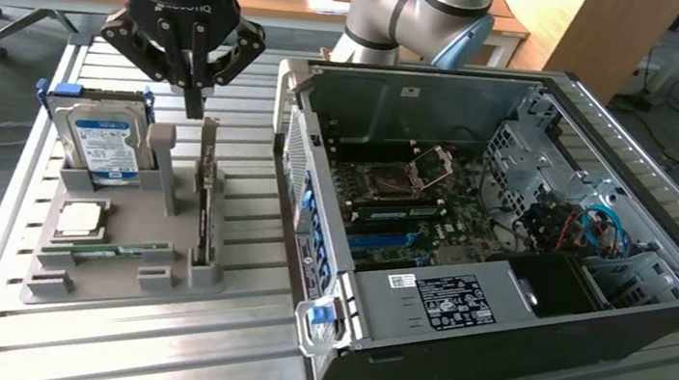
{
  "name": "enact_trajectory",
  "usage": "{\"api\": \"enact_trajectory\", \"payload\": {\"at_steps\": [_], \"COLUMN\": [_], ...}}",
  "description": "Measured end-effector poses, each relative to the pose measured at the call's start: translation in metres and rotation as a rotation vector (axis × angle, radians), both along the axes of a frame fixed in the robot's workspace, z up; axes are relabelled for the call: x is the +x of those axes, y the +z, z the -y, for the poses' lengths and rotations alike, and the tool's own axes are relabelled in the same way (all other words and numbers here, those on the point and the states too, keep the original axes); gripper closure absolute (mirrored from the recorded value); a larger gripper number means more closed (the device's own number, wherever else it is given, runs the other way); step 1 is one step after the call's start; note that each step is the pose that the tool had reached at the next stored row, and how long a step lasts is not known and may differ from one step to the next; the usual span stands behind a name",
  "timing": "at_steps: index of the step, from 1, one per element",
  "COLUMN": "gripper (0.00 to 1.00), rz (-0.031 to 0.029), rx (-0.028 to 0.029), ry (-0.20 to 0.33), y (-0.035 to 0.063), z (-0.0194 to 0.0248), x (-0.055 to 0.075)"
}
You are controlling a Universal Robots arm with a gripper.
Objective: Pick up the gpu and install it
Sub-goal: 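Pick up the gpu and move the gpu toward the slot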
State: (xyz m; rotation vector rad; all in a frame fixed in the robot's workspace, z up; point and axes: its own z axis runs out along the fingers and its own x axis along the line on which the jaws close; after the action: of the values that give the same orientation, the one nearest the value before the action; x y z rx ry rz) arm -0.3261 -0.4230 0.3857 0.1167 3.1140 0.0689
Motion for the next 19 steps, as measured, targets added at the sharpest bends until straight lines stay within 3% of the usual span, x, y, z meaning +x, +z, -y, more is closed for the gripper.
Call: {"api": "enact_trajectory", "payload": {"at_steps": [3, 6, 11, 12, 19], "gripper": [0.89, 0.71, 0.59, 0.53, 0.53], "rz": [0.0, 0.0, 0.0, 0.0, 0.0005], "rx": [0.0, 0.0, -0.0001, 0.0, 0.0002], "ry": [0.0, 0.0, 0.0, 0.0, 0.0], "y": [0.0, 0.0, 0.0, 0.0, -0.0036], "z": [0.0, 0.0, 0.0, 0.0, 0.0], "x": [0.0, 0.0, 0.0, 0.0, -0.0002]}}
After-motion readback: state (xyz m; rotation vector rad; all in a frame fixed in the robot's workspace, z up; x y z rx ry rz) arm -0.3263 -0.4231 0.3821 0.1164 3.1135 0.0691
